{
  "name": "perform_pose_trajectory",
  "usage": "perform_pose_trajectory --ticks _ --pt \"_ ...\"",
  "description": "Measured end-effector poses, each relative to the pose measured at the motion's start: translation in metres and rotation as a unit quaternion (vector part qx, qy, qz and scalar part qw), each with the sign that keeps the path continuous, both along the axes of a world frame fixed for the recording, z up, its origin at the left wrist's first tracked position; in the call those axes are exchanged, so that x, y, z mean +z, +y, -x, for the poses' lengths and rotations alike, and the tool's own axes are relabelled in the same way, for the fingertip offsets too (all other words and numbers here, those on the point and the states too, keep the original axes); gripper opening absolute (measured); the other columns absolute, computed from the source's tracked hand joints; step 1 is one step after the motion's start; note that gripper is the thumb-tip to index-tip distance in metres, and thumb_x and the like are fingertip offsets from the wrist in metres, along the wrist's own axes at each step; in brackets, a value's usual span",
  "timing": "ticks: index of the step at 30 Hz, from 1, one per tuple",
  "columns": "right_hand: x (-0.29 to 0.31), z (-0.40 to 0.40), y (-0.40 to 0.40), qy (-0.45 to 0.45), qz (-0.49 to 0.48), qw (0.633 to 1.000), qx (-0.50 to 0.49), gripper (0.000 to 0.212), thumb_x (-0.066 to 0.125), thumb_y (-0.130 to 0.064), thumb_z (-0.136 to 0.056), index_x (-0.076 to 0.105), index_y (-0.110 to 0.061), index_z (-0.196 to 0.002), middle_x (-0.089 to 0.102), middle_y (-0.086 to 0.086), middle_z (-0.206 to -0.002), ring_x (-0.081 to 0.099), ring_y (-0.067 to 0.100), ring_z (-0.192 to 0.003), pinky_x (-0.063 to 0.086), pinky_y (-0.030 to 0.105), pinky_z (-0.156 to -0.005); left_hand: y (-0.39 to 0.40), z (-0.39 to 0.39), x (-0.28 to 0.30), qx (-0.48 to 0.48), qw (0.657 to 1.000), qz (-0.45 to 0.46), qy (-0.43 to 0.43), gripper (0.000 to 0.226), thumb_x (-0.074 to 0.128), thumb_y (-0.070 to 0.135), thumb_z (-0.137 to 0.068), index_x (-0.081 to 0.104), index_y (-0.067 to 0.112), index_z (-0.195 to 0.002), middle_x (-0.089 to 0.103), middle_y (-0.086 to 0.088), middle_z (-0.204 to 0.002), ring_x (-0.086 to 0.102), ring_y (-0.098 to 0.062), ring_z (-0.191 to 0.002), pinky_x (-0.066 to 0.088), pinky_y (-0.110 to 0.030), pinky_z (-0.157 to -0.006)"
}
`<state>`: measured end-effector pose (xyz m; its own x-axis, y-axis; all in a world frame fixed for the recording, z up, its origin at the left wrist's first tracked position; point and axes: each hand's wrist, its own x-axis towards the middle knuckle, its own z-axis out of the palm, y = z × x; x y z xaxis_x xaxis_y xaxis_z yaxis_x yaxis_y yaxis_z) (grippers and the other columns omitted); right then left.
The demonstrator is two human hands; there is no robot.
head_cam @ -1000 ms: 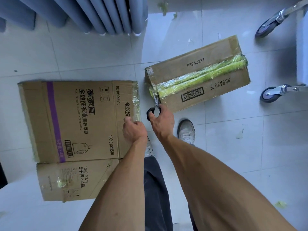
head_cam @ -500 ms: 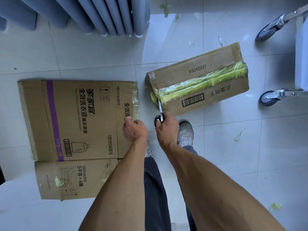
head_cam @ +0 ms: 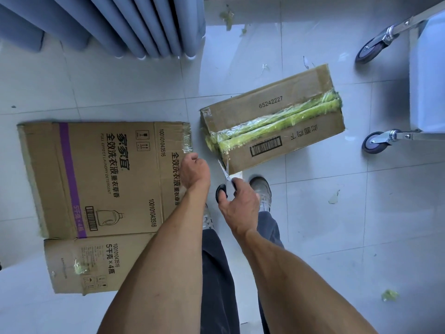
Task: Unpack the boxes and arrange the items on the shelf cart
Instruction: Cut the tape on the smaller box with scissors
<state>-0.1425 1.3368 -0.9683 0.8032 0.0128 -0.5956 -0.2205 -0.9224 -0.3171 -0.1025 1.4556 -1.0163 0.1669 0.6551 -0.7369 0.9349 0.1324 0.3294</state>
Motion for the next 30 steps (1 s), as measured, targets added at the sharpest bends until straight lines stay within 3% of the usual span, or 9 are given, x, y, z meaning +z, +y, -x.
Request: perform_pose_trajectory --ticks 3,5,8,13,18,22,25,27,30 --pt "0.008 -0.001 -0.016 -0.003 0.011 0.996 -0.090 0.025 0.055 -0.041 -0.086 0.057 -0.021 -0.100 0.057 -0.003 -0.084 0.052 0.020 -0.080 0.046 0.044 -0.085 -0.007 -0.015 -0.001 -0.028 0.996 0.081 -0.025 0.038 0.044 0.007 -0.092 0.068 0.013 -0.120 0.068 -0.007 -0.121 0.062 -0.029 -0.111 0.052 -0.039 -0.095" --pt "0.006 -0.015 -0.026 -0.035 0.036 0.980 -0.190 0.032 0.054 -0.037 -0.090 0.055 -0.018 -0.116 0.061 0.003 -0.103 0.054 0.025 -0.097 0.041 0.043 -0.094 -0.013 -0.025 -0.002 -0.029 0.995 0.093 -0.025 0.038 0.045 0.010 -0.091 0.066 0.013 -0.123 0.066 -0.007 -0.124 0.062 -0.029 -0.110 0.052 -0.037 -0.093" --pt "0.001 -0.052 -0.039 -0.069 0.053 0.951 -0.297 0.044 0.056 -0.027 -0.094 0.045 -0.010 -0.133 0.058 0.011 -0.124 0.051 0.029 -0.115 0.034 0.039 -0.095 -0.024 -0.039 -0.003 0.006 0.994 0.103 -0.041 0.036 0.052 0.016 -0.087 0.062 0.009 -0.120 0.066 -0.011 -0.116 0.061 -0.028 -0.096 0.046 -0.030 -0.073" --pt "-0.007 -0.106 -0.044 -0.120 0.022 0.970 -0.211 0.040 0.058 -0.024 -0.094 0.049 -0.011 -0.131 0.060 0.008 -0.119 0.055 0.025 -0.108 0.038 0.036 -0.094 -0.035 -0.044 -0.007 0.098 0.986 0.128 -0.047 0.026 0.053 0.032 -0.094 0.053 0.013 -0.111 0.059 -0.007 -0.102 0.057 -0.026 -0.093 0.051 -0.042 -0.093" --pt "-0.008 -0.149 -0.044 -0.136 0.015 0.980 -0.142 0.044 0.057 -0.030 -0.094 0.045 -0.014 -0.133 0.057 0.008 -0.118 0.054 0.026 -0.110 0.042 0.041 -0.097 -0.050 -0.068 0.008 0.151 0.985 0.076 0.013 0.044 0.059 0.058 -0.084 0.044 0.017 -0.079 0.046 0.002 -0.073 0.041 -0.015 -0.060 0.031 -0.026 -0.055" --pt "-0.004 -0.157 -0.046 -0.167 0.035 0.983 -0.071 0.047 0.061 -0.030 -0.091 0.046 -0.014 -0.133 0.055 0.007 -0.120 0.051 0.024 -0.113 0.036 0.040 -0.099 -0.064 -0.073 0.013 0.199 0.978 0.050 0.038 0.044 0.067 0.022 -0.077 0.062 0.008 -0.118 0.063 0.000 -0.091 0.052 -0.014 -0.061 0.036 -0.021 -0.050" --pt "0.003 -0.162 -0.046 -0.166 0.035 0.985 -0.025 0.048 0.062 -0.031 -0.090 0.046 -0.016 -0.132 0.055 0.005 -0.118 0.051 0.022 -0.108 0.034 0.039 -0.099 -0.079 -0.065 0.021 0.250 0.967 0.037 0.008 0.021 0.058 0.004 -0.080 0.063 0.020 -0.094 0.061 0.002 -0.094 0.053 -0.017 -0.068 0.035 -0.019 -0.052" --pt "0.006 -0.168 -0.049 -0.135 0.035 0.990 0.024 0.041 0.059 -0.032 -0.091 0.048 -0.017 -0.127 0.056 0.005 -0.115 0.051 0.023 -0.106 0.031 0.039 -0.102 -0.088 -0.062 0.024 0.174 0.985 -0.013 -0.013 0.029 0.051 0.000 -0.085 0.067 0.024 -0.089 0.061 0.004 -0.091 0.055 -0.020 -0.076 0.040 -0.020 -0.057" --pt "0.015 -0.173 -0.058 -0.039 0.027 0.996 0.082 0.030 0.057 -0.030 -0.092 0.052 -0.015 -0.118 0.059 0.008 -0.108 0.055 0.027 -0.103 0.030 0.038 -0.104 -0.096 -0.059 0.033 0.014 0.999 -0.039 0.000 0.048 0.047 0.001 -0.090 0.066 0.032 -0.121 0.067 0.004 -0.118 0.064 -0.023 -0.097 0.053 -0.031 -0.086"
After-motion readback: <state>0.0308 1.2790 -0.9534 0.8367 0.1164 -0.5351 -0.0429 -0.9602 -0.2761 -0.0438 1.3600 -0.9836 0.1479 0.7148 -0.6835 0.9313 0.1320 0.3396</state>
